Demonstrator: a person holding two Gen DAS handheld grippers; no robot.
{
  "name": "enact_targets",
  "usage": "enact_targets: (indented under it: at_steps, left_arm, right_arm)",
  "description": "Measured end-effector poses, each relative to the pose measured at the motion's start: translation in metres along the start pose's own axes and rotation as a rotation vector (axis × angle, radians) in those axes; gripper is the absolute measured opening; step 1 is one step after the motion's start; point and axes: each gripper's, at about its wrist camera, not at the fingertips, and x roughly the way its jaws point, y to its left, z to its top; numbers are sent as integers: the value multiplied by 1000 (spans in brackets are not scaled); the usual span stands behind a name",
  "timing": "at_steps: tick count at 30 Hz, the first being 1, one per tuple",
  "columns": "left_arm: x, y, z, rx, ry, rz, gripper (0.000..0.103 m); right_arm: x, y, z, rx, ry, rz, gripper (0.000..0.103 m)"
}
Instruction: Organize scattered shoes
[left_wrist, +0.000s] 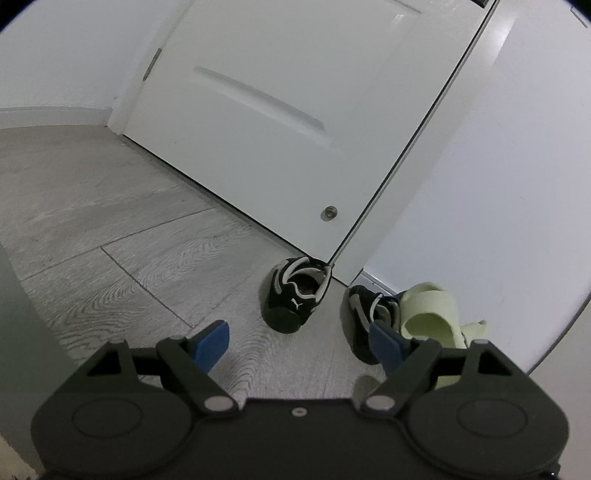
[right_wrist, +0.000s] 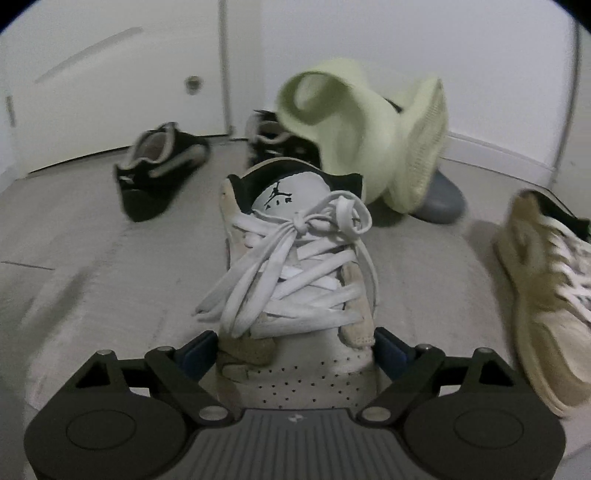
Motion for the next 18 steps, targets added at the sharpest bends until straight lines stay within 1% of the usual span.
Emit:
enact_targets:
  at_steps: [5, 9, 18]
  left_arm:
    - [1, 0, -1, -3, 7, 6, 84]
    - [3, -1, 0, 1, 9, 8, 84]
    - [3, -1, -1, 5, 15, 6, 84]
  right_arm:
    - [-1, -19, -1, 43, 22, -22, 89]
    - [-1, -35, -1, 103, 28, -80, 89]
    - [4, -73, 3, 223, 28, -163, 89]
